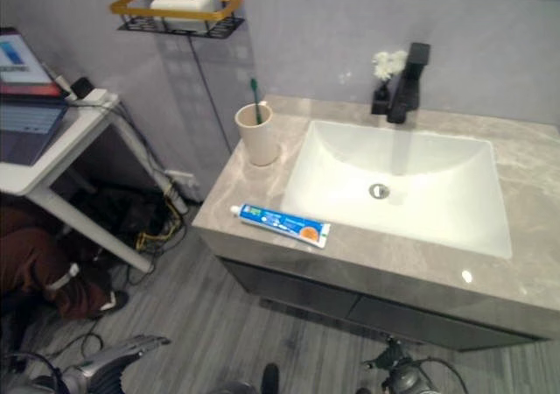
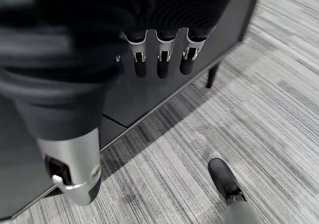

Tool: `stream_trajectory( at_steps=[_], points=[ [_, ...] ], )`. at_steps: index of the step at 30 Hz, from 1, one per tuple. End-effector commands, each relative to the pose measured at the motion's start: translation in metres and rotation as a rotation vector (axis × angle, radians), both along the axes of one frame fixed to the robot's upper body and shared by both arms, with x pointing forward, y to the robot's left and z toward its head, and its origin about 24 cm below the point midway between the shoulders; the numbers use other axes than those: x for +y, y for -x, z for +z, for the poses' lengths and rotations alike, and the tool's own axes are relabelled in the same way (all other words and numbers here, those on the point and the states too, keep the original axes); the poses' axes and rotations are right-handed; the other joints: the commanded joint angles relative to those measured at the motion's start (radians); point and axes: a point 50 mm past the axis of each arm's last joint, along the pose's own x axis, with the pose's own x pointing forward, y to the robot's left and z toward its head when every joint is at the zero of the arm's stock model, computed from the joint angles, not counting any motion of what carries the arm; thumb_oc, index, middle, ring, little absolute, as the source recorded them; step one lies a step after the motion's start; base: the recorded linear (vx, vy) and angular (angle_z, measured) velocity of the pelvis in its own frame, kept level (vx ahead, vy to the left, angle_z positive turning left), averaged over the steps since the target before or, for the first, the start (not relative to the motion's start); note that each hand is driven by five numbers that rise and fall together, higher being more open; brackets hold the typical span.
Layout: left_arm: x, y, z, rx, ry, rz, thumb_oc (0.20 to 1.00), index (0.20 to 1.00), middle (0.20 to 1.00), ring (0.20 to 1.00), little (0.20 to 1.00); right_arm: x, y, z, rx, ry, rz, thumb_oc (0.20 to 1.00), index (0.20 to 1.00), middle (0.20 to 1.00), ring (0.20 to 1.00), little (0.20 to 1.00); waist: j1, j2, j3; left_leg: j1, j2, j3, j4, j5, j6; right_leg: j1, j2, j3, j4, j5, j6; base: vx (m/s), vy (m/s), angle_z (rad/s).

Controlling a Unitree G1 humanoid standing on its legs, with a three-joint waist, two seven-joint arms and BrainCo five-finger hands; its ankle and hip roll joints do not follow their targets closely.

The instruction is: Put brush and paste in cup on sink, flatten towel.

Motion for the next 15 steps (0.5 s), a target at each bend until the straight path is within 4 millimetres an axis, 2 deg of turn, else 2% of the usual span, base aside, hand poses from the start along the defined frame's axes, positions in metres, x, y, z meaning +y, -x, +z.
stream_trajectory(
  at_steps=[1, 2, 3, 8, 12, 15],
  points=[
    [-0.011, -0.017, 0.032, -0.145, 0.113, -0.028, 1.000, 1.000, 1.000, 1.000, 1.000, -0.001, -0.006, 0.002, -0.008, 0.034, 0.020, 1.000, 1.000, 1.000, 1.000, 1.000, 0.008, 0.002, -0.017, -0.071, 0.013, -0.066, 0.015, -0.004, -0.010, -0.042, -0.066, -0.007, 0.058, 0.071, 0.035, 0.03, -0.047, 0.40],
    [-0.021, -0.025, 0.055, -0.234, 0.173, -0.046, 1.000, 1.000, 1.000, 1.000, 1.000, -0.004, 0.002, -0.001, 0.015, 0.042, -0.008, 1.000, 1.000, 1.000, 1.000, 1.000, 0.016, 0.007, -0.020, -0.078, 0.016, -0.073, 0.012, 0.004, -0.016, -0.037, -0.066, -0.024, 0.047, 0.075, 0.035, 0.01, -0.033, 0.25],
    [-0.021, -0.025, 0.056, -0.234, 0.171, -0.043, 1.000, 1.000, 1.000, 1.000, 1.000, -0.003, 0.002, -0.001, 0.015, 0.040, -0.006, 1.000, 1.000, 1.000, 1.000, 1.000, 0.013, 0.005, -0.021, -0.078, 0.016, -0.075, 0.012, 0.004, -0.017, -0.036, -0.065, -0.025, 0.045, 0.075, 0.035, 0.00, -0.045, 0.20],
    [-0.038, -0.047, 0.102, -0.488, 0.411, 0.011, 1.000, 1.000, 1.000, 1.000, 1.000, -0.008, 0.022, -0.006, 0.069, 0.034, -0.064, 1.000, 1.000, 1.000, 1.000, 1.000, 0.004, 0.006, -0.024, -0.114, 0.030, -0.097, 0.005, 0.035, -0.036, -0.042, -0.059, -0.057, 0.027, 0.079, 0.030, -0.01, -0.052, 0.15],
    [-0.041, -0.058, 0.118, -0.600, 0.509, 0.034, 1.000, 1.000, 1.000, 1.000, 1.000, -0.012, 0.033, -0.008, 0.093, 0.030, -0.104, 1.000, 1.000, 1.000, 1.000, 1.000, -0.012, 0.006, -0.026, -0.143, 0.038, -0.106, 0.005, 0.046, -0.047, -0.053, -0.057, -0.067, 0.017, 0.083, 0.027, -0.01, -0.035, 0.13],
    [-0.045, -0.072, 0.136, -0.743, 0.560, 0.018, 1.000, 1.000, 1.000, 1.000, 1.000, -0.018, 0.038, -0.008, 0.116, 0.042, -0.119, 1.000, 1.000, 1.000, 1.000, 1.000, -0.039, 0.008, -0.027, -0.164, 0.043, -0.085, 0.005, 0.044, -0.051, -0.085, -0.053, -0.039, 0.005, 0.094, 0.023, 0.00, -0.001, -0.02]
  ],
)
